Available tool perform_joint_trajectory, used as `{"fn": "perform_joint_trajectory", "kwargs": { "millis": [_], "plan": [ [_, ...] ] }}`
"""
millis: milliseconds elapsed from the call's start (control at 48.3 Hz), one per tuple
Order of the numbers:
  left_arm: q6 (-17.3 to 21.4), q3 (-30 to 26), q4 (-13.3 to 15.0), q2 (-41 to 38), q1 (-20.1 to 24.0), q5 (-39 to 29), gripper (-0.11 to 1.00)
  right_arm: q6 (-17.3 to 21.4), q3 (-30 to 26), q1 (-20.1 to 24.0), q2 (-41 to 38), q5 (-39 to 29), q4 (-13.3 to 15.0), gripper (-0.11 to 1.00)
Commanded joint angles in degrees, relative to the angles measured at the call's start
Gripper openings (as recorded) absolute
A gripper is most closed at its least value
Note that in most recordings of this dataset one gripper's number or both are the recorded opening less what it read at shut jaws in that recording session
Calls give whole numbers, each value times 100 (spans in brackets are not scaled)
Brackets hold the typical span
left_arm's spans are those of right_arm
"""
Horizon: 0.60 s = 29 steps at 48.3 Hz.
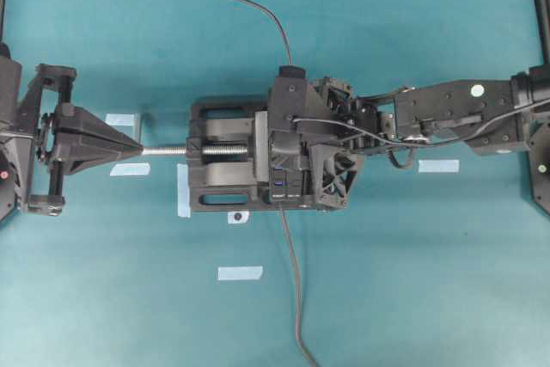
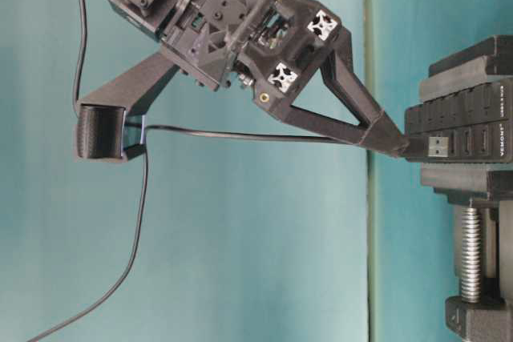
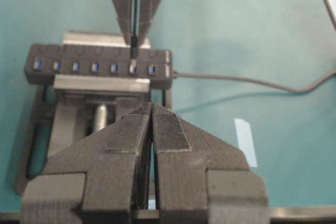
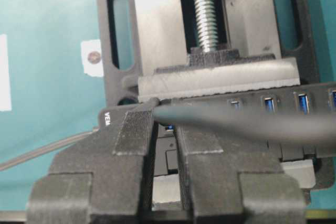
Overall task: Insert the USB into the second port from the front of the fixed hub.
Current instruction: 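Align the held plug with the second port from the front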
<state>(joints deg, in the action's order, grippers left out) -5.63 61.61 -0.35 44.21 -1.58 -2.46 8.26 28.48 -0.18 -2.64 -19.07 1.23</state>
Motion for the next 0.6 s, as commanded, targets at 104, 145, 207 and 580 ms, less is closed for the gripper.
{"fn": "perform_joint_trajectory", "kwargs": {
  "millis": [104, 145, 207, 580],
  "plan": [
    [-9, -62, -9, 0, -9, 62, 0, 53, -53, 35, 53, 18, -9, 11],
    [-9, -62, -9, 0, -9, 62, 0, 53, -53, 26, 53, 26, -9, 11],
    [-9, -62, -9, 0, -18, 62, 0, 53, -53, 35, 44, 18, -9, 11],
    [-18, -35, -9, 0, -18, 62, 0, 53, -53, 44, -26, 0, -9, 11]
  ]
}}
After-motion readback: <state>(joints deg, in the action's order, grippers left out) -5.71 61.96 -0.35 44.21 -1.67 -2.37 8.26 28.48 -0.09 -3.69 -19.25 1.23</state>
